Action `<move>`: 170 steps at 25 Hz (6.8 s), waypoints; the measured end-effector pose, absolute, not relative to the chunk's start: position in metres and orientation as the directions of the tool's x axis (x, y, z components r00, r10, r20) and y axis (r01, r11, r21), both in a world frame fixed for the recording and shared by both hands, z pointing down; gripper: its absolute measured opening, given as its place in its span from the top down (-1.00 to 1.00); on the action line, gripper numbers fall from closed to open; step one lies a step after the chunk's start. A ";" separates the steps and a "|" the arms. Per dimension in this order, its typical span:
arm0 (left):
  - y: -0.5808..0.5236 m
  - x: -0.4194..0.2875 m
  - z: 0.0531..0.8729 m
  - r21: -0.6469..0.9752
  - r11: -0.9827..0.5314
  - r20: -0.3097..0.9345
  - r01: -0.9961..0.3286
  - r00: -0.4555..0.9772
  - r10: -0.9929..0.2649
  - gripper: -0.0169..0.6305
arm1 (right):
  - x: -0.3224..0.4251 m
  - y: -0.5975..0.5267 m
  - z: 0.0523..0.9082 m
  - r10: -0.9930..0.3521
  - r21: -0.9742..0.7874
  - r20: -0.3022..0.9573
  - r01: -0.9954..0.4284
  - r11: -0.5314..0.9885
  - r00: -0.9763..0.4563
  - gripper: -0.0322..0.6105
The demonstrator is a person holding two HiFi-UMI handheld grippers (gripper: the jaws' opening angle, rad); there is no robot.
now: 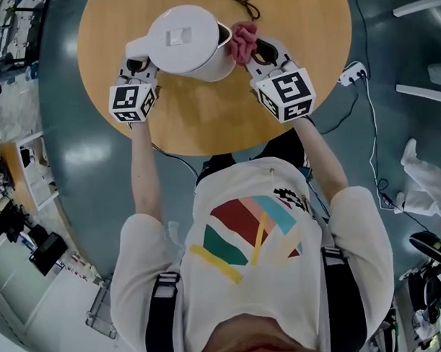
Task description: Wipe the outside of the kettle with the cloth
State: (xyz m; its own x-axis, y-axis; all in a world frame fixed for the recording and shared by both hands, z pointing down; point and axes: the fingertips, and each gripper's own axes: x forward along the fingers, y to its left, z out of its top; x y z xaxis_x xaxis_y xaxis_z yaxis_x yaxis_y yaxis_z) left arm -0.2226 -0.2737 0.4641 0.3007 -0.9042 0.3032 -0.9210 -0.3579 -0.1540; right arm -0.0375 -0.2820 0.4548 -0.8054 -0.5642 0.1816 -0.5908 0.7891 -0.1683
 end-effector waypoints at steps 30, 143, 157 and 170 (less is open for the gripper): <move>-0.196 -0.223 0.460 -0.104 -0.343 0.307 -0.934 0.298 -0.904 0.52 | -0.121 -0.110 0.481 -0.810 -0.166 0.135 -0.819 0.549 -0.570 0.75; -0.173 -0.209 0.425 0.023 0.151 0.127 -0.988 -0.146 -0.981 -0.23 | -0.037 -0.235 0.496 -0.745 -0.037 0.255 -0.776 0.629 -0.616 0.75; -0.181 -0.223 0.424 -0.022 -0.582 0.182 -0.813 0.569 -0.802 -0.09 | -0.001 -0.201 0.470 -0.774 0.078 0.290 -0.792 0.605 -0.563 0.75; -0.140 -0.213 0.424 0.004 -0.747 0.221 -0.665 0.729 -0.648 0.37 | -0.045 -0.154 0.461 -0.793 0.050 0.261 -0.812 0.581 -0.551 0.75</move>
